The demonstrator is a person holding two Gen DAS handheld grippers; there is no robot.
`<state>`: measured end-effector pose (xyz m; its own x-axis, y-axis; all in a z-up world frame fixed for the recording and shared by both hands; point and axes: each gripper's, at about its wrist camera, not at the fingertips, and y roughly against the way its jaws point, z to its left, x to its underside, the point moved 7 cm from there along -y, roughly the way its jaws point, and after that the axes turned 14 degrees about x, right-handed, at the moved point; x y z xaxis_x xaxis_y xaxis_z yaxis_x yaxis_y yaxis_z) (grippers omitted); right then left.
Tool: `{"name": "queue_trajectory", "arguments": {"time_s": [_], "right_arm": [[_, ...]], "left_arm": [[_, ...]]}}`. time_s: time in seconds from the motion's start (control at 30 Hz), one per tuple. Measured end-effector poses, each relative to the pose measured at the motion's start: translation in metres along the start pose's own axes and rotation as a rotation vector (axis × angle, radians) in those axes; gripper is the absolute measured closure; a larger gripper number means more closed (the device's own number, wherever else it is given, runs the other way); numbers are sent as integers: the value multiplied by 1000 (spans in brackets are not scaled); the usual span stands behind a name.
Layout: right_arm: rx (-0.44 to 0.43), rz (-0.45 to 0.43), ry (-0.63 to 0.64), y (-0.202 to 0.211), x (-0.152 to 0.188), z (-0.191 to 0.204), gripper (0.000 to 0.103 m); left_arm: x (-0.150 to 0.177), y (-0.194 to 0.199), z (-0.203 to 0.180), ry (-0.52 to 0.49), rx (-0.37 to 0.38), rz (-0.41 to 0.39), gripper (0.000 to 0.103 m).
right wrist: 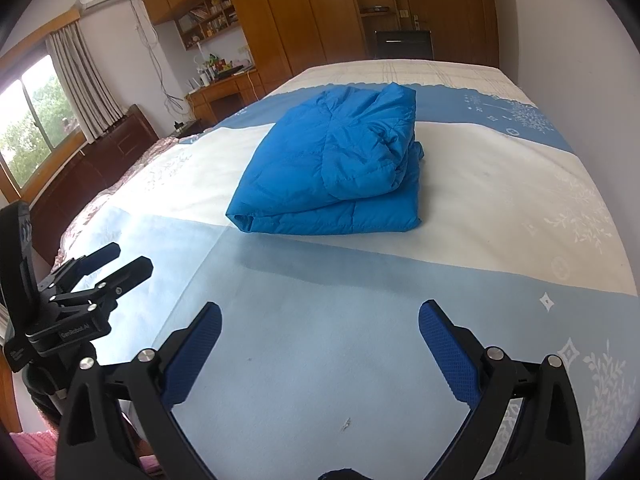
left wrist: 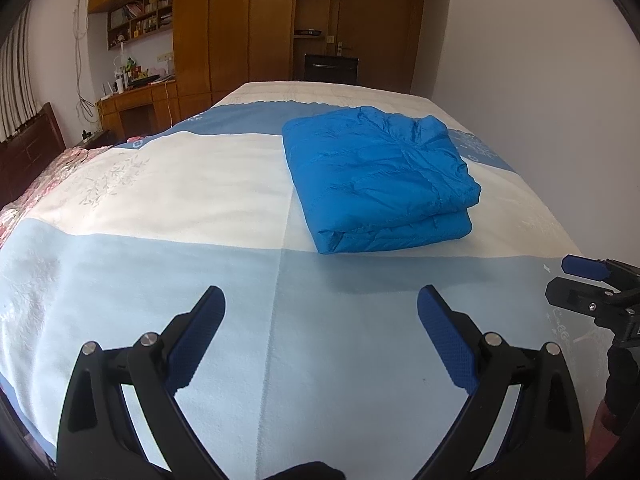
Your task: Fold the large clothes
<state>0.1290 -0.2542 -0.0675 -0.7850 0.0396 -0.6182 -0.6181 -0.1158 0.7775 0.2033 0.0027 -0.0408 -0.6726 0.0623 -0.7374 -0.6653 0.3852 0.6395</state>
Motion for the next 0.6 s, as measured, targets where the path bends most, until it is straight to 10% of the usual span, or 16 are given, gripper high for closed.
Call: {"name": "queue_trajectory", "arguments": {"time_s": [0.6], "right_arm": [[-5, 8, 7, -3, 0, 0, 4]], "left_arm": [[1, 0, -3, -6, 10, 4, 7]]}}
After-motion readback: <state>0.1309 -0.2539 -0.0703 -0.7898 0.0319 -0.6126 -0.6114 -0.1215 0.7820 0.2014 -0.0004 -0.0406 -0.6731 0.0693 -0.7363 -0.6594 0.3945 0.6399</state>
